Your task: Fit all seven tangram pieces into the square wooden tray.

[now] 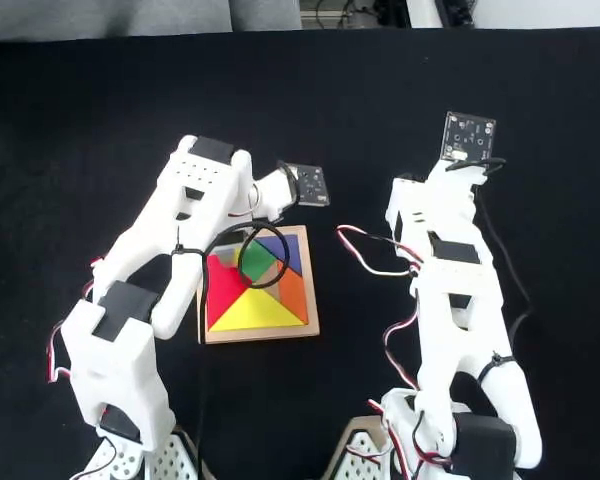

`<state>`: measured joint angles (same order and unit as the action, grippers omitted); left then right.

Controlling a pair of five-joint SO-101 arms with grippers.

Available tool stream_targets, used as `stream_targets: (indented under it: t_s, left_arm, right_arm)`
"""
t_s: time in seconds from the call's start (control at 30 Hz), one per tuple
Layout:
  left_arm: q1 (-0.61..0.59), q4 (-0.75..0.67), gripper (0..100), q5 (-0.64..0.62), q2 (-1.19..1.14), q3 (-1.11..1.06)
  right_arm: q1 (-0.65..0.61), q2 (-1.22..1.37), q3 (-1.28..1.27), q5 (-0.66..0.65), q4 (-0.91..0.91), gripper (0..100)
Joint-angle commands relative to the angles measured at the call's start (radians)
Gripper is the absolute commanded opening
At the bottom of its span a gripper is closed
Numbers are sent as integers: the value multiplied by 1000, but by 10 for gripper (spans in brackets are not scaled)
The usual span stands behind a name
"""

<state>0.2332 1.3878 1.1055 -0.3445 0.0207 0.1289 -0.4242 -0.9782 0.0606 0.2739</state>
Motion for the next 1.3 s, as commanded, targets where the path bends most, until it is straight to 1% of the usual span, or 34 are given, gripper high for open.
stream_targets:
  t_s: [0.0, 0.33, 0.4, 0.53, 0.87, 1.0, 1.13, 1.2, 1.27]
  left_arm:
    - [7, -8, 142, 8, 8, 1]
    - [4, -6, 144, 8, 8, 1]
    - [2, -6, 174, 6, 8, 1]
    - [1, -2, 269, 6, 8, 1]
    - [-8, -9, 260, 11, 8, 12]
    - [-12, -58, 260, 8, 8, 4]
    - [-10, -54, 260, 8, 8, -1]
    - [-10, -28, 260, 15, 8, -18]
    - [-10, -38, 260, 15, 8, -44]
  right_arm:
    - [-9, 1, 4, -9, -20, 14]
    - [-9, -2, 5, -9, -17, 14]
    - [-9, -2, 5, -9, -17, 14]
    - [-9, -2, 5, -9, -17, 14]
    - [-9, -2, 7, -9, -17, 15]
    - [-9, -4, 5, -9, -17, 15]
    - [-9, -2, 7, -9, -17, 15]
    - [-9, -2, 7, -9, -17, 15]
    - [-9, -2, 7, -9, -17, 15]
